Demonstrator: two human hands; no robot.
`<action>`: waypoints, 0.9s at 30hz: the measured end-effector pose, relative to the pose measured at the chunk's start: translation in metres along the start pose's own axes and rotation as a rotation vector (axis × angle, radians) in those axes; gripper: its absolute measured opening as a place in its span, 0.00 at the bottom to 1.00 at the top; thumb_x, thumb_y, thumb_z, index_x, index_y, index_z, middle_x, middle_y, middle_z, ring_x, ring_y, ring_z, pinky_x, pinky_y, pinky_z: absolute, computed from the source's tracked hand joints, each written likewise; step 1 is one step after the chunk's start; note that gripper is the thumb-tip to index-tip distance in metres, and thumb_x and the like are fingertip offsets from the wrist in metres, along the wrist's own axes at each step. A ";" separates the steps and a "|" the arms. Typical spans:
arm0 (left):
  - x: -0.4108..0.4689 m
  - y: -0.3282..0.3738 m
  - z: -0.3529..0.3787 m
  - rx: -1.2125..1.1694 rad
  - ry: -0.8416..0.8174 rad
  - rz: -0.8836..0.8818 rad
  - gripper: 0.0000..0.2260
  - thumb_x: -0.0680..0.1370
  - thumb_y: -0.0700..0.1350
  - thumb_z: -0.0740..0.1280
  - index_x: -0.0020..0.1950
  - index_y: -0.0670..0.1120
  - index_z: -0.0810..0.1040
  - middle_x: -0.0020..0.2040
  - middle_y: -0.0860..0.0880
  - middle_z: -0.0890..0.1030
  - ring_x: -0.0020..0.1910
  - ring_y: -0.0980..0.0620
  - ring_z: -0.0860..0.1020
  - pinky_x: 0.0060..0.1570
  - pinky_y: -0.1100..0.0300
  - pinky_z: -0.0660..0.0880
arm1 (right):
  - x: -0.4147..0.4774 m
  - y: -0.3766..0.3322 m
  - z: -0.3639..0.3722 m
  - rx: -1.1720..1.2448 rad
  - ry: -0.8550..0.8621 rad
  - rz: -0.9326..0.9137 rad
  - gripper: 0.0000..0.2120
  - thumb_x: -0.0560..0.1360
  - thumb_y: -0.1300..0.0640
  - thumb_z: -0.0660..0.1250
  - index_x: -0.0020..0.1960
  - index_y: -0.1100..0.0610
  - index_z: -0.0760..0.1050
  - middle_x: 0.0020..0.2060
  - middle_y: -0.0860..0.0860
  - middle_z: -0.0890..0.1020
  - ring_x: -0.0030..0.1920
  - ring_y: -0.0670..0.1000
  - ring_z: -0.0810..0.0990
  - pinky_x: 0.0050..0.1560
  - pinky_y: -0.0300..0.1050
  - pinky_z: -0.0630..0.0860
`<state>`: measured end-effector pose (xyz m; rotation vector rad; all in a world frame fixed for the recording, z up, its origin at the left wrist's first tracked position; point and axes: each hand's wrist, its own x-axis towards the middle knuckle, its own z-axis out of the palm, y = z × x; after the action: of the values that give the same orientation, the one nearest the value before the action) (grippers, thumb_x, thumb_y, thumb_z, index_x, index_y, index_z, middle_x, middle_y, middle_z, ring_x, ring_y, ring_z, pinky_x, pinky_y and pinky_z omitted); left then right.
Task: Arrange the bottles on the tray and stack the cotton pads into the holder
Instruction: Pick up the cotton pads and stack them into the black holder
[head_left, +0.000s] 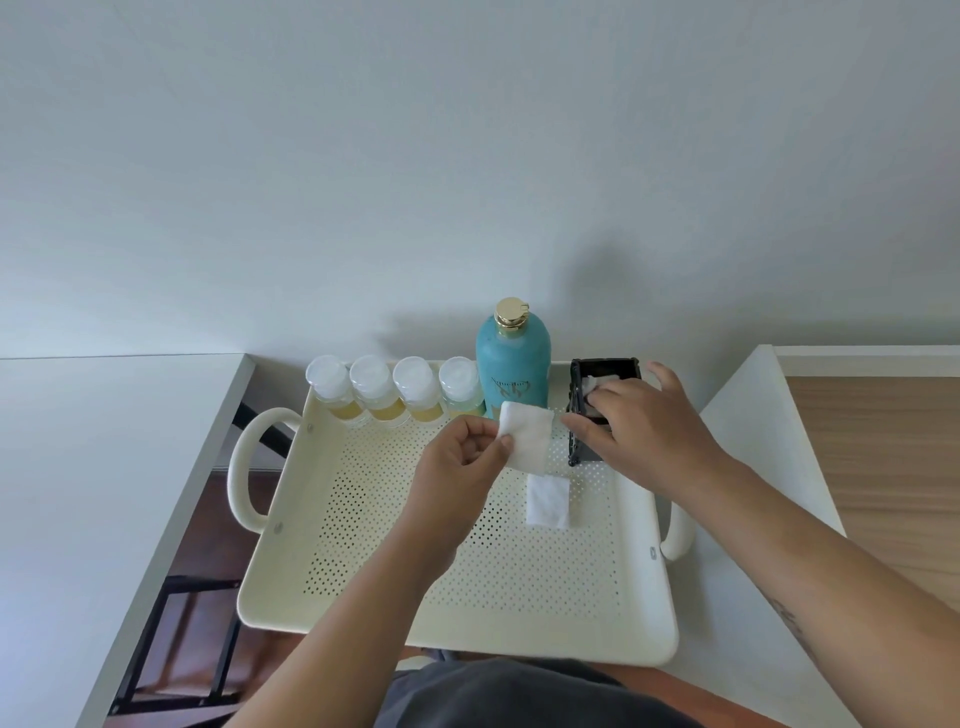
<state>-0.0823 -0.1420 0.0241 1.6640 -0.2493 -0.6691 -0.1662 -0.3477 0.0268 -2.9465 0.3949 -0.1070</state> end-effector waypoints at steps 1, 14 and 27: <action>0.000 0.001 0.001 -0.017 -0.011 -0.005 0.02 0.77 0.45 0.70 0.49 0.50 0.81 0.40 0.53 0.85 0.38 0.60 0.80 0.37 0.68 0.75 | 0.000 -0.001 -0.001 0.013 0.016 0.006 0.24 0.79 0.39 0.52 0.49 0.53 0.80 0.52 0.45 0.82 0.55 0.47 0.78 0.71 0.53 0.56; 0.008 0.009 0.017 -0.242 -0.191 -0.108 0.08 0.75 0.48 0.73 0.53 0.48 0.81 0.47 0.50 0.85 0.45 0.52 0.79 0.48 0.54 0.74 | -0.021 -0.030 -0.023 1.104 0.028 0.467 0.04 0.76 0.49 0.68 0.45 0.50 0.78 0.34 0.45 0.80 0.34 0.43 0.76 0.35 0.35 0.72; 0.019 -0.053 0.023 0.425 -0.041 -0.173 0.02 0.77 0.49 0.69 0.48 0.55 0.78 0.49 0.57 0.80 0.41 0.60 0.77 0.34 0.69 0.69 | 0.009 0.023 -0.020 0.811 0.138 0.584 0.06 0.75 0.52 0.68 0.48 0.54 0.78 0.37 0.45 0.77 0.36 0.43 0.74 0.35 0.38 0.68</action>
<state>-0.0904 -0.1598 -0.0339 2.0965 -0.2942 -0.8210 -0.1653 -0.3750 0.0433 -1.9525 0.9444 -0.3072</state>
